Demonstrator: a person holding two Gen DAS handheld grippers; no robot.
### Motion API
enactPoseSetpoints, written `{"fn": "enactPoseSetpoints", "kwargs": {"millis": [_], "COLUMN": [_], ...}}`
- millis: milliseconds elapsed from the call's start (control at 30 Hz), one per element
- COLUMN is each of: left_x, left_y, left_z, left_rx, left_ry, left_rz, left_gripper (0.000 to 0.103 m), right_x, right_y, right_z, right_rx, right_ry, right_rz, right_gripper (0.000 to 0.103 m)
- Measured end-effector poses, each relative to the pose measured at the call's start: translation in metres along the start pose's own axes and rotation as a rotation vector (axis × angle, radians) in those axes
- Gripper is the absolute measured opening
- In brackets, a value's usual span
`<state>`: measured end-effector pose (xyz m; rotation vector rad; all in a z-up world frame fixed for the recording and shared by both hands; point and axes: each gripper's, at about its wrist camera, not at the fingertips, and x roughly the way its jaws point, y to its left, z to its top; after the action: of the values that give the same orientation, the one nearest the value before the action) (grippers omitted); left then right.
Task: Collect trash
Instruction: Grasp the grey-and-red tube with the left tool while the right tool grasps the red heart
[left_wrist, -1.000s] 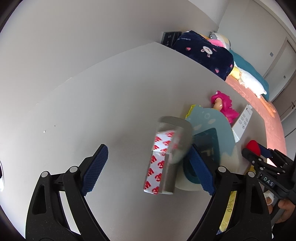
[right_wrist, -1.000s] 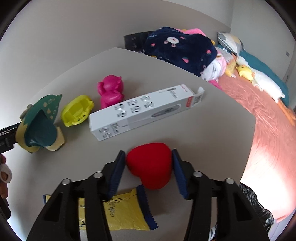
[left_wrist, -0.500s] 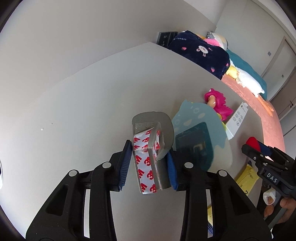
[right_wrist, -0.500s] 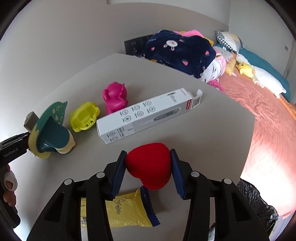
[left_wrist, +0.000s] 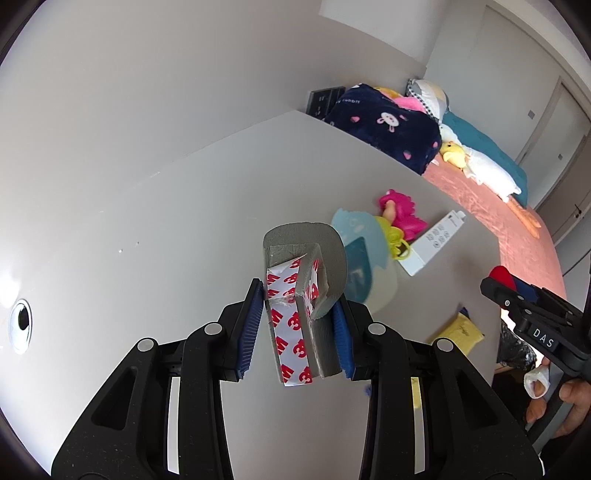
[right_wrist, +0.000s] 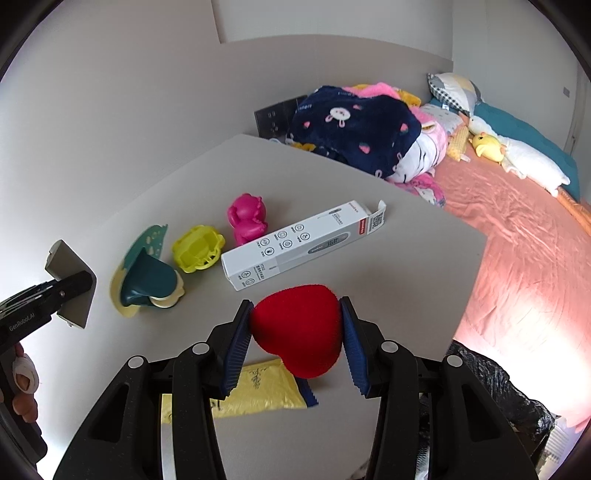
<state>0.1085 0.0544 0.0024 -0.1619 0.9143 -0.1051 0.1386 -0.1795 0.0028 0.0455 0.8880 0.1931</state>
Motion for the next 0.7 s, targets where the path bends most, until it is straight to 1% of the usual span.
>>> {"fn": "enactPoseSetpoints", "kwargs": {"millis": [367, 700], "left_x": [-0.034, -0.042], "left_y": [-0.036, -0.073], "left_z": [-0.014, -0.023], "left_rx": [0.067, 0.125], "left_ry": [-0.024, -0.02], "left_rz": [-0.023, -0.062], "left_gripper": [0.035, 0.035], "right_x": [-0.044, -0.075], "right_y": [-0.007, -0.018], "right_z": [-0.014, -0.033], "right_rx": [0.007, 0.023], "right_ry": [-0.051, -0.078], "right_rz": [0.014, 0.019], "right_gripper": [0.048, 0.048]}}
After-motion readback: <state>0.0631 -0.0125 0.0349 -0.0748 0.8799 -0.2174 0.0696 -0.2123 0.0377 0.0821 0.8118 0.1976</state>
